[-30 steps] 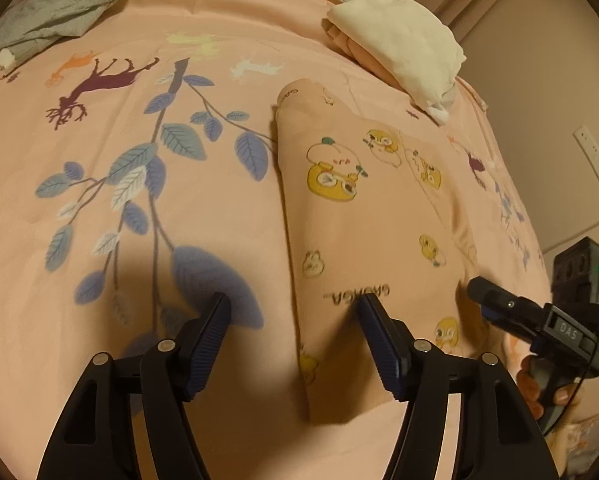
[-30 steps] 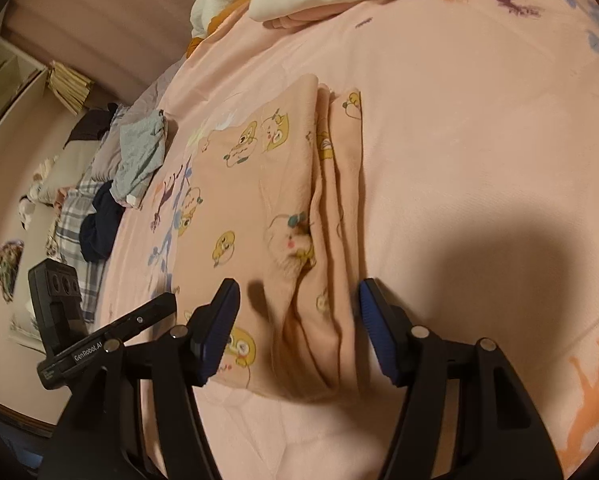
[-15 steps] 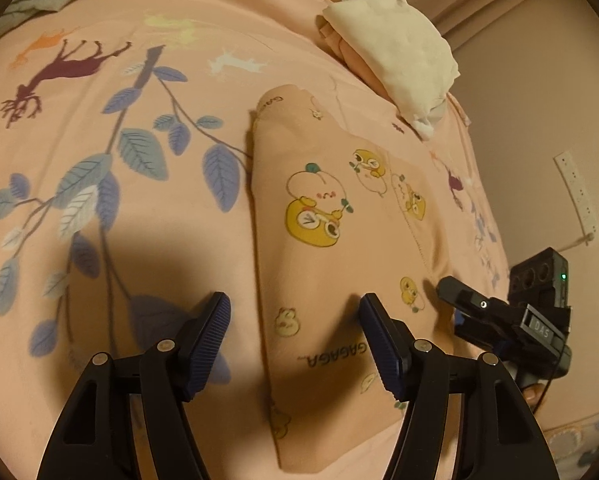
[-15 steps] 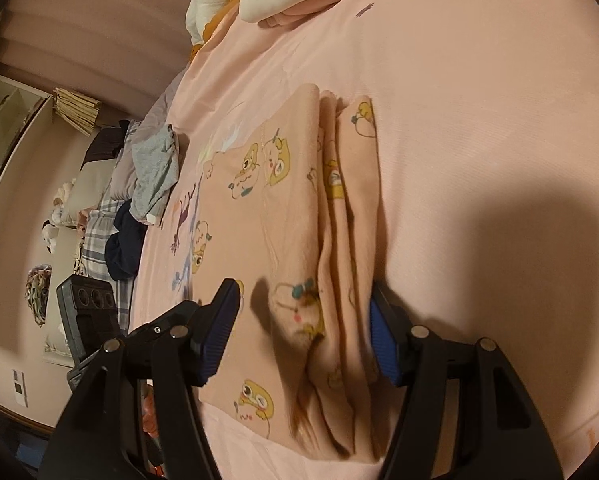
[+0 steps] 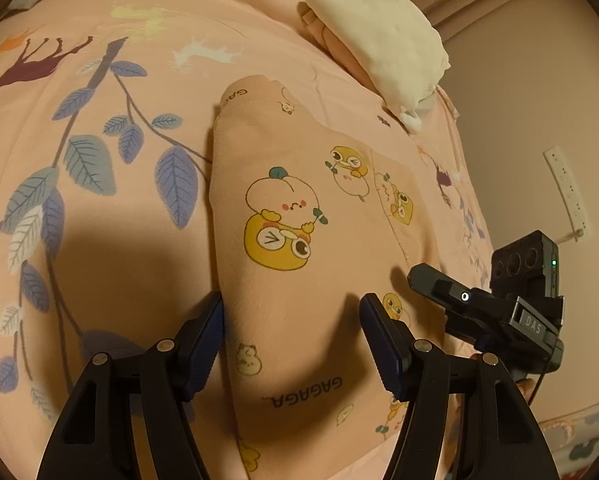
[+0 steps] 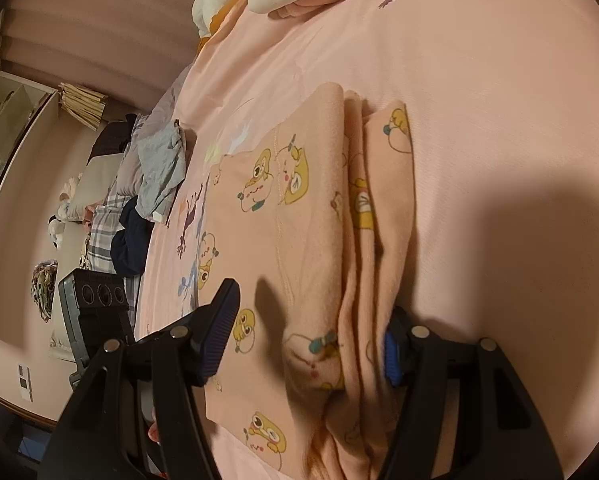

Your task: Fold small clothes

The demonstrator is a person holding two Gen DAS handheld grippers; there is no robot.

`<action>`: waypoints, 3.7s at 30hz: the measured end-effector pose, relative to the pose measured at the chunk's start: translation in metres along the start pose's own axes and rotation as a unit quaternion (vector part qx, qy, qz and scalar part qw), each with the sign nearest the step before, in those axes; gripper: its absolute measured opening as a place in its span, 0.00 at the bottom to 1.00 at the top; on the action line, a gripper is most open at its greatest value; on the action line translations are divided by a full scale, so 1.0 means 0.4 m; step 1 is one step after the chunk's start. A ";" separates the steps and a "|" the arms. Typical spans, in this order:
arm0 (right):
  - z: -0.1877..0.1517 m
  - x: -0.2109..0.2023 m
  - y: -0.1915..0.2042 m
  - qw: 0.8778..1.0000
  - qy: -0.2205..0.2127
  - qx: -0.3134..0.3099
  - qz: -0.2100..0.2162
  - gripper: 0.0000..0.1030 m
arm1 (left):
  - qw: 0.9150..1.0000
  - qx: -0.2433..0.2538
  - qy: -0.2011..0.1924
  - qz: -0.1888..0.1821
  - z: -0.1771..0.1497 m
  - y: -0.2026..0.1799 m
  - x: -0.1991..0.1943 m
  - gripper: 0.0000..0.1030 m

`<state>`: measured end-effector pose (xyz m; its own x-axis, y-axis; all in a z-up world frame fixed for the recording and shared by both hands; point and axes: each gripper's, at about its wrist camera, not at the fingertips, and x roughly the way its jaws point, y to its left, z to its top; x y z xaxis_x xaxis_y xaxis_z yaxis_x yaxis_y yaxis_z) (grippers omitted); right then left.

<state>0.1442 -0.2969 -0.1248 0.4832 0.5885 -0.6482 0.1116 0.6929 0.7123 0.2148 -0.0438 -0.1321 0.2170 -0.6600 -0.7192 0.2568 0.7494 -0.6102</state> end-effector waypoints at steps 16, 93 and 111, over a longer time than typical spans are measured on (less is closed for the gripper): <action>0.018 0.034 0.021 0.999 -0.012 -0.022 -0.026 0.50 | 1.000 -0.011 0.002 -0.006 0.020 -0.008 0.026 0.63; -0.337 -0.129 0.342 0.972 -0.073 -0.211 -0.080 0.22 | 0.995 0.038 -0.061 0.062 -0.229 -0.103 -0.223 0.26; -0.400 -0.157 0.385 0.968 -0.075 -0.230 -0.068 0.22 | 0.994 0.039 -0.081 0.060 -0.282 -0.095 -0.293 0.26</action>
<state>-0.0081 -0.1605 -0.0174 0.6151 0.4365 -0.6566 -0.1999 0.8919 0.4057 0.0734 0.0109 -0.0621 0.3972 -0.5710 -0.7184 0.2905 0.8208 -0.4918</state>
